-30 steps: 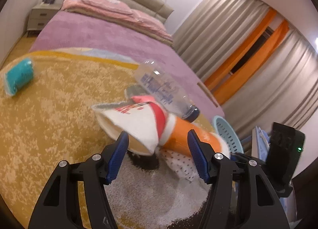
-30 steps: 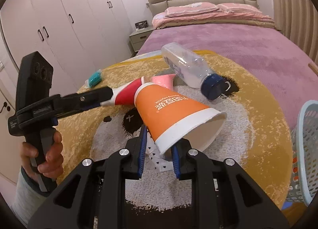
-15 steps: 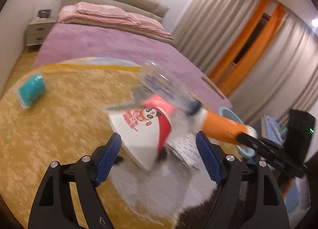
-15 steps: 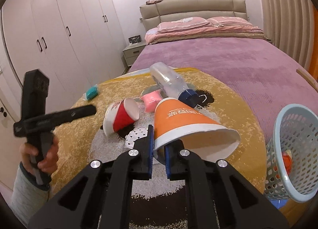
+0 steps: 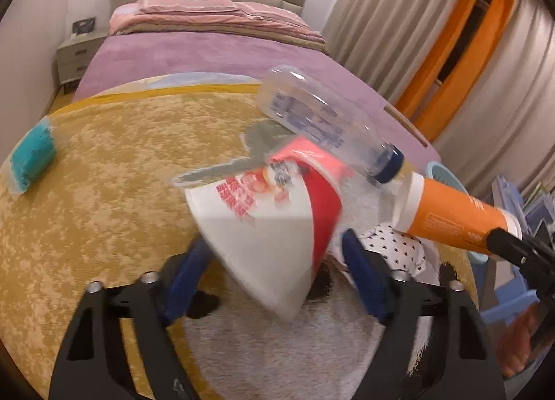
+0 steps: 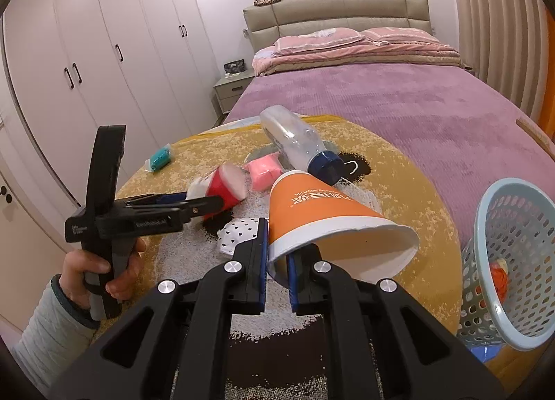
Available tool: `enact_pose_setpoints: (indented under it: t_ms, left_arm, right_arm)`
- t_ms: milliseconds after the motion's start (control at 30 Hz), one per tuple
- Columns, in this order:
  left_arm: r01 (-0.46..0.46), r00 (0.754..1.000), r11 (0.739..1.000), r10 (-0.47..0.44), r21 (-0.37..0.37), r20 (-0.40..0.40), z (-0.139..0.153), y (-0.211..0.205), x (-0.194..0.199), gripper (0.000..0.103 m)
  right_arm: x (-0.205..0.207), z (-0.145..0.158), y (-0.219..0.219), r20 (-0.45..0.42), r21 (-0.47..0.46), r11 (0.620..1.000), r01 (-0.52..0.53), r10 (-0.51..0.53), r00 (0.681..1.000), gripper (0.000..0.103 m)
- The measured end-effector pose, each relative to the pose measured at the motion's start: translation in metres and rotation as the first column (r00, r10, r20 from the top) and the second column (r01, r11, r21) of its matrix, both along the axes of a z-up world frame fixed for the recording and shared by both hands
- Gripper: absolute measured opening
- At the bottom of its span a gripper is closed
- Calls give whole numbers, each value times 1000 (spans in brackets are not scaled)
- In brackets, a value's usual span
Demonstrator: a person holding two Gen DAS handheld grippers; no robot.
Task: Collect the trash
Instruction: 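Grasp the white-red panda paper cup with the left tool while the right tool grasps the orange paper cup, then carry both cups over the blue basket and open both tools to drop them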
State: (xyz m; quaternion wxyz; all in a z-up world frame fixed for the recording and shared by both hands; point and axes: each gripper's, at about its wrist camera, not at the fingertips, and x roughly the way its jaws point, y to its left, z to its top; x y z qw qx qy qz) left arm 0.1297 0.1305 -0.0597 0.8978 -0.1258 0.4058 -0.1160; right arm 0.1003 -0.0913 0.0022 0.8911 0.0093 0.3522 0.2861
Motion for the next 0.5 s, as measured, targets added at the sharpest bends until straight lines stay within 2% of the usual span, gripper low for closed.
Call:
enact_pose_setpoints:
  t_ms: [200,233,267,300,367,500]
  left_arm:
    - [-3,1000,1000,4,-5,17,5,-9,-7,43]
    - [-6,1000,1000,7,-11,27,7,-9,-10,35]
    - [-1,1000,1000,2,-27,30,9,-12,-11,13]
    - [8,999,998,-6,-60,34,12,-12,-12,6]
    - [-3,998,999,6,-53,55,21,-14,-16,2]
    - [7,996,999,-4,-40,84,33,-25,-21,2]
  right_arm:
    - [-5,8,-7,32,-2,1000,17,-16,999,8]
    - [-6,10,-8,37,0,1000,20,-20,999,8]
    - [-7,12,-10,42,3,1000,25,-25,999,8]
    - [-7,13,-11,44,6,1000,29,-29,999,8]
    - [-9,17,-15,50,18,999,36,-37,998,8]
    - [-12,21,-23,63,27,998,51,-53,997,8]
